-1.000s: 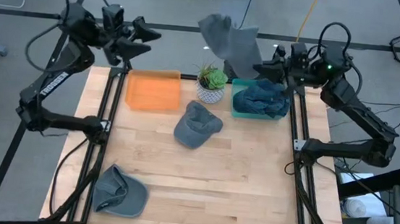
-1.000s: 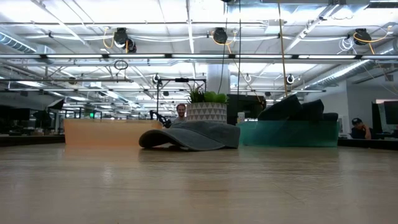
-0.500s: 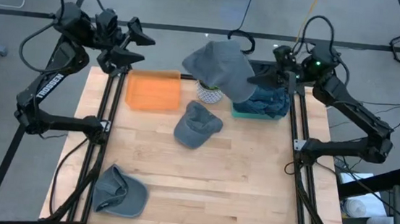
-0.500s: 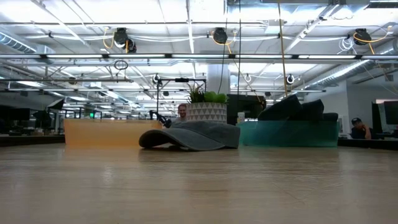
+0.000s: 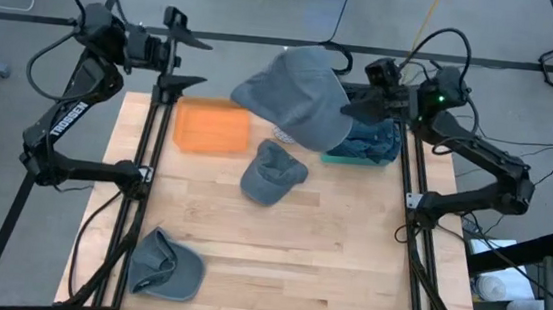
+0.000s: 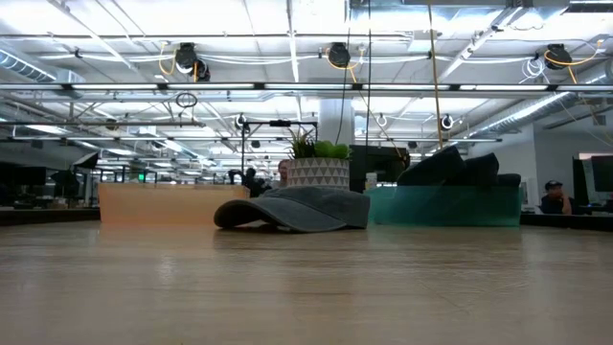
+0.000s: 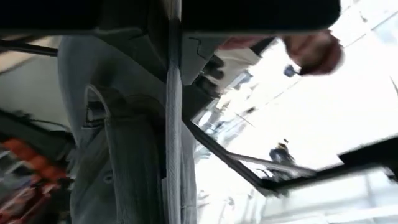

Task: Pick & Place hat
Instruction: Put the middle right gray cap into the orange bin

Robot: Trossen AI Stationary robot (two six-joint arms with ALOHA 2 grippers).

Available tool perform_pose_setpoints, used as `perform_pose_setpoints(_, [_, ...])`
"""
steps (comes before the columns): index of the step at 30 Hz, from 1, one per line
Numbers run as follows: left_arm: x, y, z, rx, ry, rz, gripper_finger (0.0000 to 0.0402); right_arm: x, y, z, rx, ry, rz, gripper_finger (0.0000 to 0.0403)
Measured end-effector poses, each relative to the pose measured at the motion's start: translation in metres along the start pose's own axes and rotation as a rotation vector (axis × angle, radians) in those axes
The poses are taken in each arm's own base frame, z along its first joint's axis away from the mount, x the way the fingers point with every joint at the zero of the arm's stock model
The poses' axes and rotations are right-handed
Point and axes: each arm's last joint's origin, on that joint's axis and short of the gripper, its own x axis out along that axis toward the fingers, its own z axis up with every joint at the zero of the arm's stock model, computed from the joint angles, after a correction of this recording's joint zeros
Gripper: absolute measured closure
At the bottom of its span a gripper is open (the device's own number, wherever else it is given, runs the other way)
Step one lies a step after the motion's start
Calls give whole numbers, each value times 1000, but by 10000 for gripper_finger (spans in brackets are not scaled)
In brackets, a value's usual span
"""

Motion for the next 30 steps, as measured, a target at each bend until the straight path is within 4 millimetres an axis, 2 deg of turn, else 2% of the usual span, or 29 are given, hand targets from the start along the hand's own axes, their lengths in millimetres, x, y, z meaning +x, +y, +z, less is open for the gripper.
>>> perform_pose_setpoints(6, [4, 1, 0, 308, 48, 128, 112, 12, -3, -3, 106, -26, 53, 403])
perform_pose_setpoints(12, [9, 1, 0, 493, 103, 215, 118, 21, -10, -6, 153, -36, 56, 403])
perform_pose_setpoints(20, [23, -12, -11, 625, 234, 179, 138, 34, -24, -6, 142, -65, 113, 403])
perform_pose_setpoints(30, [42, -30, -7, 700, 297, 196, 131, 45, -52, -4, 185, -82, 176, 403])
